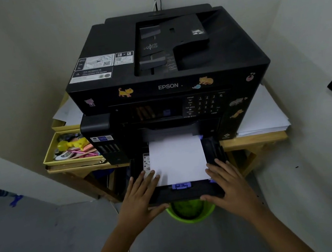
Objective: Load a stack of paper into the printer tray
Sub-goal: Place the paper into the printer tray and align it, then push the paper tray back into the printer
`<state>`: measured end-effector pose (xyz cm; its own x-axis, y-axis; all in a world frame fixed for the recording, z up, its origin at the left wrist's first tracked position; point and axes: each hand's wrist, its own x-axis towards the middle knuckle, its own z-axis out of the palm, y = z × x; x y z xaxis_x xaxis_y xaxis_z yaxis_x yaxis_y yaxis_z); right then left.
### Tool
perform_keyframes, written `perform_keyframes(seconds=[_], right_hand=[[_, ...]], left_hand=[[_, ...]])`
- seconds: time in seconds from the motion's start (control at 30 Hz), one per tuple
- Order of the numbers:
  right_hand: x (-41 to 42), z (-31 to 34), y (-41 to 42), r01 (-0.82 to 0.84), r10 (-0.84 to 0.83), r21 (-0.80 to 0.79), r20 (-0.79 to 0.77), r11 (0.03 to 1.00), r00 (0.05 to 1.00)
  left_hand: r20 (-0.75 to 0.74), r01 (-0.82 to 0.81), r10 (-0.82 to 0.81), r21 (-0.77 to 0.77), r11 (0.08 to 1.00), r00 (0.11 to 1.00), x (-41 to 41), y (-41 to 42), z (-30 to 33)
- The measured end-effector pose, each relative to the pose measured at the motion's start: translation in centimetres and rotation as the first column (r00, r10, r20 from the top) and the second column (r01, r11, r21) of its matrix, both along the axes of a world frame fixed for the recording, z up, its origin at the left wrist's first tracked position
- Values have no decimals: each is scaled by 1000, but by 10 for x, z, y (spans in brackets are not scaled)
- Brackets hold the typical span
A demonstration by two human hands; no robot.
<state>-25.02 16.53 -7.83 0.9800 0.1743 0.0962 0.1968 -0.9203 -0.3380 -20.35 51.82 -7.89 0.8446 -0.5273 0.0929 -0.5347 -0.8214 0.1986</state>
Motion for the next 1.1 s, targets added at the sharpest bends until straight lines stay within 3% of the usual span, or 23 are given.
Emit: perform_keyframes(seconds=[0.1,0.3,0.47,0.83,1.0,1.1], right_hand=[[-3,-7,-3,7,-7,12,1,1000,1000],[-4,-14,-1,-55,64,-169,47,984,997],[0,-20,-5,-56,70,-172,74,984,995],[14,-26,-12,-114,134,-161,117,980,984],[38,-17,-10,-53,64,-140,76,989,995],[56,-12,-8,7,0,-74,92,997,996]], left_hand=[[44,-8,8,4,1000,999,-3,-1,-1],[20,-61,59,137,989,998,-4,-4,-5],[-2,-28,29,200,979,1000,2,-1,-7],[74,5,-17,161,987,997,12,-2,-18],[84,-20,10,115,993,996,41,-8,-7],[85,-71,70,13,997,994,58,-14,3]])
